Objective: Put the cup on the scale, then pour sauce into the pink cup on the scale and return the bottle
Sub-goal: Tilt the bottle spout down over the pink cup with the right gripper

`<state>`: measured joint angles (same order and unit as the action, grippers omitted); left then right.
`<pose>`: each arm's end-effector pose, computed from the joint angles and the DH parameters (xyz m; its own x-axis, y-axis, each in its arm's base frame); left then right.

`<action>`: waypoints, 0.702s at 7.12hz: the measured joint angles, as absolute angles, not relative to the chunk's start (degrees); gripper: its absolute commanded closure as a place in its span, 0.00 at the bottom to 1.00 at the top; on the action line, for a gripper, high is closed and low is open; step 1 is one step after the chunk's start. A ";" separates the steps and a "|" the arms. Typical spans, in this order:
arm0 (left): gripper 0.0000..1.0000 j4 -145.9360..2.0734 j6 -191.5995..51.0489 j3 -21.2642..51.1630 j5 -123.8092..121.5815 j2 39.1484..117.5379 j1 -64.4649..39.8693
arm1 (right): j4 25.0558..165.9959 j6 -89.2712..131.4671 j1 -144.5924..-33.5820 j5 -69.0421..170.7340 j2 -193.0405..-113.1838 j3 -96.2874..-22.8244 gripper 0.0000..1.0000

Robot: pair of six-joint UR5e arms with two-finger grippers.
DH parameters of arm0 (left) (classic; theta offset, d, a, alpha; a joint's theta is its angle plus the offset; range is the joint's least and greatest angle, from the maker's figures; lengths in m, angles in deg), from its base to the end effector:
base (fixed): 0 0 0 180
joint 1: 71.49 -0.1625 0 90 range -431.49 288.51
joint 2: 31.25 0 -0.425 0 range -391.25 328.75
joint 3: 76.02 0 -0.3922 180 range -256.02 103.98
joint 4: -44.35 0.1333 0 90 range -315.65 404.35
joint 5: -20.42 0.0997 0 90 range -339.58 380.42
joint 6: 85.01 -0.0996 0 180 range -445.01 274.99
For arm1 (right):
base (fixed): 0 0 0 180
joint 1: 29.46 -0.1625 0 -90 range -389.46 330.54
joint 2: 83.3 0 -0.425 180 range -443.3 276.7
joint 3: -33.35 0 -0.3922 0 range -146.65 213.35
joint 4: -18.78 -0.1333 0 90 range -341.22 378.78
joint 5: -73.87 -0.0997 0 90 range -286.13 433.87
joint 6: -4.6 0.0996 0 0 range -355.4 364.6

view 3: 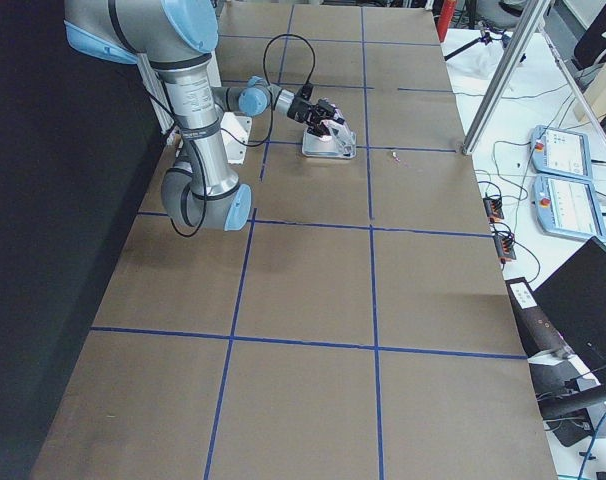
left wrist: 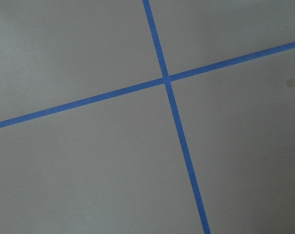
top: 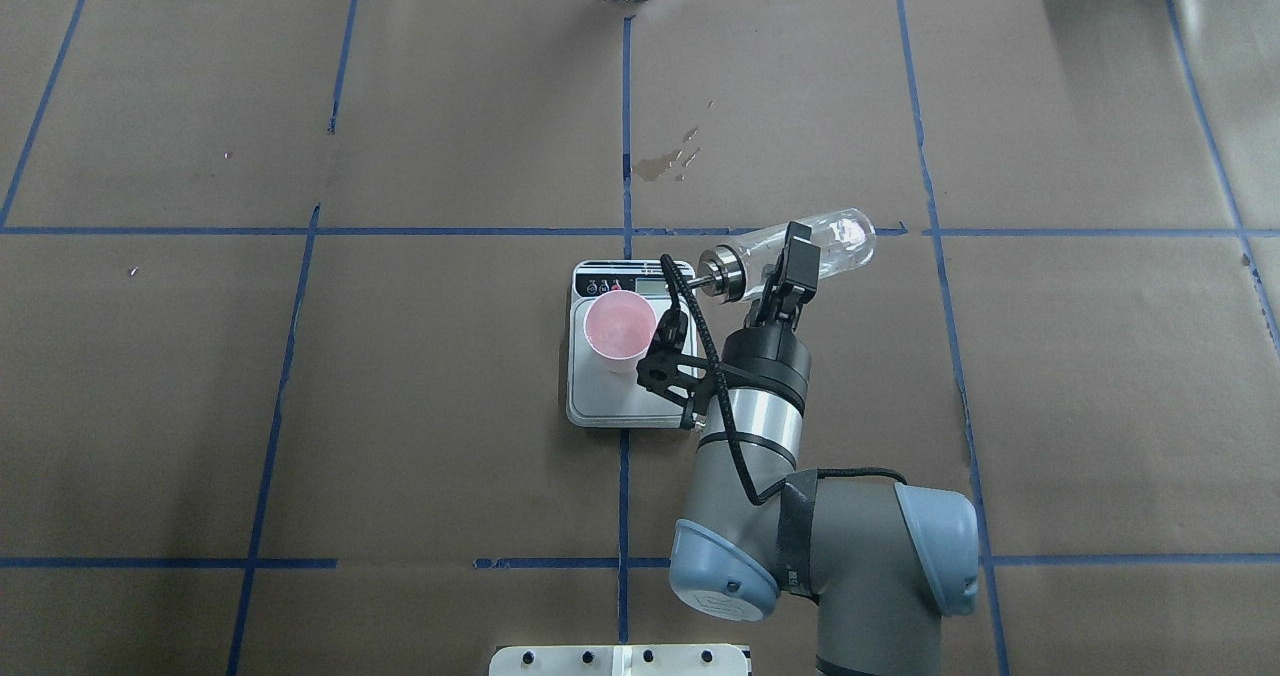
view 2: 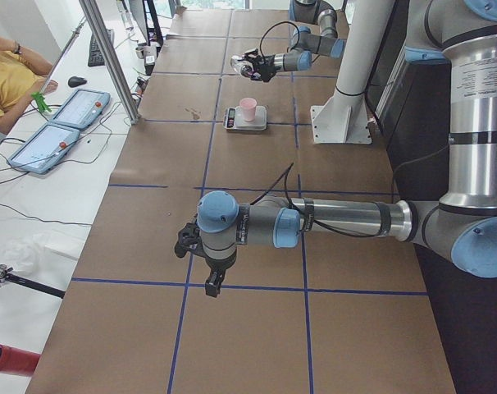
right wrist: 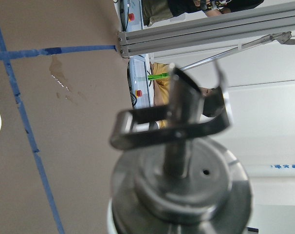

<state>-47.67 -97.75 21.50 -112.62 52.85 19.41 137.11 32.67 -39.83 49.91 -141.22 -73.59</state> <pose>-0.0724 -0.4514 0.6405 0.7169 0.2511 -0.6504 -0.1460 0.9663 0.2121 -0.5405 -0.3269 0.2291 0.7777 -0.2220 -0.5881 0.6281 0.3092 0.7140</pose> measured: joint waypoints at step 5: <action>0.00 -47.67 -97.75 21.52 -112.63 52.60 19.39 | 137.08 32.44 -41.40 51.87 -138.13 -65.01 1.00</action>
<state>-47.67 -97.75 21.52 -112.63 52.60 19.39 137.08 32.44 -41.40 51.87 -138.13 -65.01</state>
